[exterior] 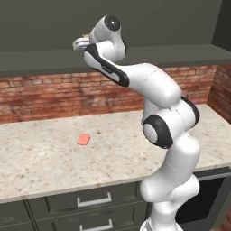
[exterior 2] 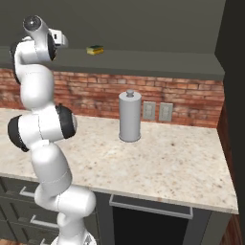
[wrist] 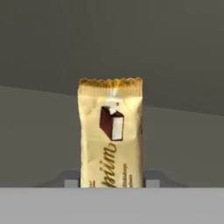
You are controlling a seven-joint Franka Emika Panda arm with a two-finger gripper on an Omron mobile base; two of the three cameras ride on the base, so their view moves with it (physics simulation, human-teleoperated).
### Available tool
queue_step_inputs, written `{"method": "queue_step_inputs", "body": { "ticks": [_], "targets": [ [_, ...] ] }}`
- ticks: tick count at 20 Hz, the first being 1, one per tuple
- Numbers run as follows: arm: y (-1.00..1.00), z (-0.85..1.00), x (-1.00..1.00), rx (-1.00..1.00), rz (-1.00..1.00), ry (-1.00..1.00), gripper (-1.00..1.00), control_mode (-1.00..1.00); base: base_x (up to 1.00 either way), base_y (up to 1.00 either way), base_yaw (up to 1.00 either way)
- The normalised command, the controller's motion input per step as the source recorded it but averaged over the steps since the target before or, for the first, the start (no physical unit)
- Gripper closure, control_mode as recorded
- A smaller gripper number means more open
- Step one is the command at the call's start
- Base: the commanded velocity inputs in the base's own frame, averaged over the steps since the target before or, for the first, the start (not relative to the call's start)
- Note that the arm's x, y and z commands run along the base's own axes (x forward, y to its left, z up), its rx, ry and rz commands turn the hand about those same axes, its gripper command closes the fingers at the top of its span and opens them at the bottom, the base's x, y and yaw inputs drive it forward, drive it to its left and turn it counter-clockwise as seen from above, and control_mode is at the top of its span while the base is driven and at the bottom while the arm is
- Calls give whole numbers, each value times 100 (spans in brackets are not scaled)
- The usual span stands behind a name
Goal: Pick the bar and cereal from the counter and place them in the cabinets closest to them.
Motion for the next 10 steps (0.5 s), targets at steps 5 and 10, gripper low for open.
{"method": "queue_step_inputs", "body": {
  "ticks": [5,10],
  "targets": [
    [1,31,2,0,-1,0,-100,-100,0,0,0],
    [-19,16,-48,0,1,-1,-100,-100,0,0,0]
  ]
}}
